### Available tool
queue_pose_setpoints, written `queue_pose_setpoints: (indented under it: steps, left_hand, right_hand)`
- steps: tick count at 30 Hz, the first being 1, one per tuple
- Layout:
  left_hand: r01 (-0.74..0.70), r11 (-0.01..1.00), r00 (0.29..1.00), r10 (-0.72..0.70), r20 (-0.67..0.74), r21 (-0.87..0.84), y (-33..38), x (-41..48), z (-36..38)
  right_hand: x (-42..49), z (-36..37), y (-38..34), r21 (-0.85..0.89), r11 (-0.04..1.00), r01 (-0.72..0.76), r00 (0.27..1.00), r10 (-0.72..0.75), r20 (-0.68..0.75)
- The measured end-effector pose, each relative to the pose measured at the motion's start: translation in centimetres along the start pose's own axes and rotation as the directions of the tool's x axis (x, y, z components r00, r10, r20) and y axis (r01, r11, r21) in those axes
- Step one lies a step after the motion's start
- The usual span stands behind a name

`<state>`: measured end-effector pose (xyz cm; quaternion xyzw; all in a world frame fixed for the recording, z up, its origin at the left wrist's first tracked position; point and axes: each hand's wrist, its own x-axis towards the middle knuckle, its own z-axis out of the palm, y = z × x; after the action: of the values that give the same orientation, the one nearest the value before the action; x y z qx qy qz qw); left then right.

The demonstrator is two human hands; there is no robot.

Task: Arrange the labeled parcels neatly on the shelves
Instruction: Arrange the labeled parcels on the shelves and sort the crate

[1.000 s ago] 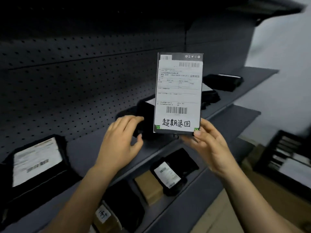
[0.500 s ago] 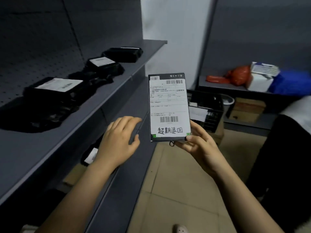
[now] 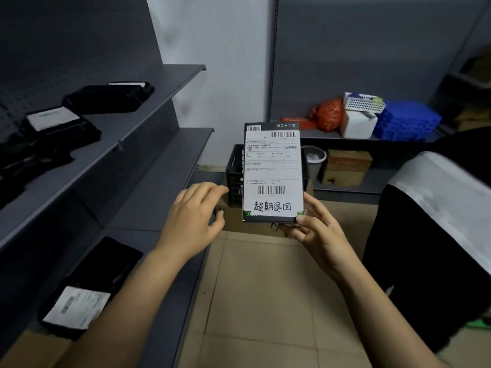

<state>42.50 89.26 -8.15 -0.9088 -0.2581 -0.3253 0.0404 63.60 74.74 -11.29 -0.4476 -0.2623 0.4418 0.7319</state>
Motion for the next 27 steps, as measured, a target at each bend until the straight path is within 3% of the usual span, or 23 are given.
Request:
queue_pose_setpoints:
  steps: [11, 20, 27]
  left_hand:
    - [0.005, 1.000, 0.999, -0.006, 0.047, 0.006, -4.7, 9.2, 8.6]
    - [-0.024, 0.999, 0.995, 0.027, 0.092, -0.035, -15.7, 20.7, 18.3]
    - [-0.136, 0.987, 0.982, 0.146, 0.119, -0.083, -23.6, 32.0, 24.3]
  right_hand:
    - [12.9, -3.2, -0.5, 0.004, 0.999, -0.036, 0.999, 0.036, 0.000]
    - [29.6, -2.4, 0.6, -0.031, 1.000, 0.002, 0.996, -0.005, -0.087]
    - [42.2, -1.1, -0.1, -0.056, 0.998, 0.009, 0.980, -0.019, -0.196]
